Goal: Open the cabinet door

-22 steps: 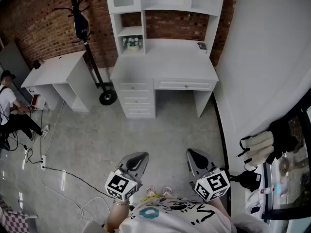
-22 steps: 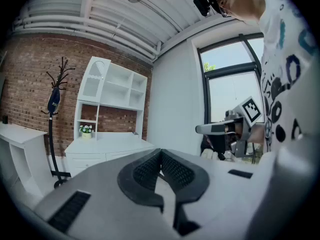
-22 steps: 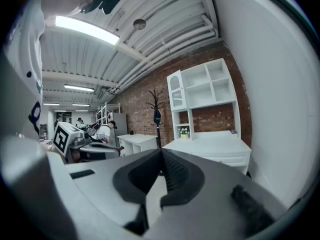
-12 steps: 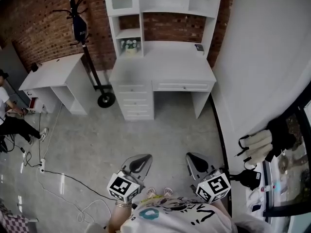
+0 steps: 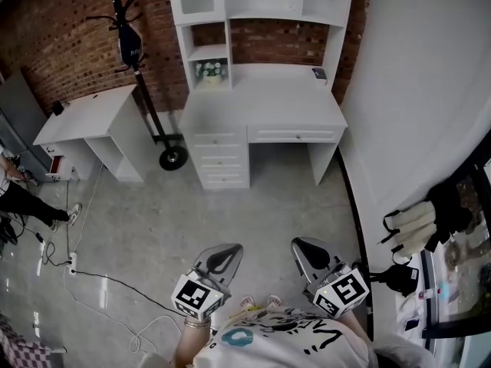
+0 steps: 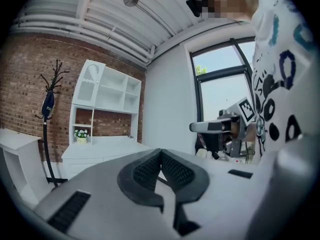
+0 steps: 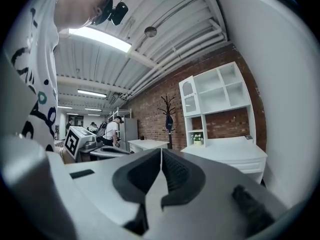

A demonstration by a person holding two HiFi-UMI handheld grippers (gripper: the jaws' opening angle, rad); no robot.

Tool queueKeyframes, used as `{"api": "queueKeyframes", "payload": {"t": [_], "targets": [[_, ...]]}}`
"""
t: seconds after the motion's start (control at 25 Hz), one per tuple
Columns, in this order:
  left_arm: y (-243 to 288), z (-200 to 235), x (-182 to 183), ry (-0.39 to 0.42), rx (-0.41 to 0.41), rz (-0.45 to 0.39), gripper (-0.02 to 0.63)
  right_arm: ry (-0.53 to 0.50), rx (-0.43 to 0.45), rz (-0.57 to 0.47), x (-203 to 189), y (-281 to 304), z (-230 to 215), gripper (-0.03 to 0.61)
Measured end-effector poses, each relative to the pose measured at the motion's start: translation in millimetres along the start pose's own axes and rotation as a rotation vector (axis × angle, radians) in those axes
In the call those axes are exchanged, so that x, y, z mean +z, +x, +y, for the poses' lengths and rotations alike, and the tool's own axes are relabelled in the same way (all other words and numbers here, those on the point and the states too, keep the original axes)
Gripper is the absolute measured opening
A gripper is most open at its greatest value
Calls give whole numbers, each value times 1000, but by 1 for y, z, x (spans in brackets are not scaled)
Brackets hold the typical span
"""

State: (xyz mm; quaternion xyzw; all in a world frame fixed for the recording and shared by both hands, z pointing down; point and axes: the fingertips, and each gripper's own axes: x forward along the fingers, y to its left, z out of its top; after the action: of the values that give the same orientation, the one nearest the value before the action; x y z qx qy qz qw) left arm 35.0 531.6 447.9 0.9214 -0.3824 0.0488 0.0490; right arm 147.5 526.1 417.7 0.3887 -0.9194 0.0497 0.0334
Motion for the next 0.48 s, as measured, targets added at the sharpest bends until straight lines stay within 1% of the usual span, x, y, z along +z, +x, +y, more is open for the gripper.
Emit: {"api": "queueKeyframes", "payload": {"t": [0.12,0.32,0.48], "targets": [[-8,8,-6,-33,-9,-4,15,5,-3,11,-1,10,5,28],[-15,18,-19,26,-6,56,15,3,-10,12,-1,27,15,29],[-21,28,-25,-9,-7,39,14,4,-58,55,-14,40,15,28]]}}
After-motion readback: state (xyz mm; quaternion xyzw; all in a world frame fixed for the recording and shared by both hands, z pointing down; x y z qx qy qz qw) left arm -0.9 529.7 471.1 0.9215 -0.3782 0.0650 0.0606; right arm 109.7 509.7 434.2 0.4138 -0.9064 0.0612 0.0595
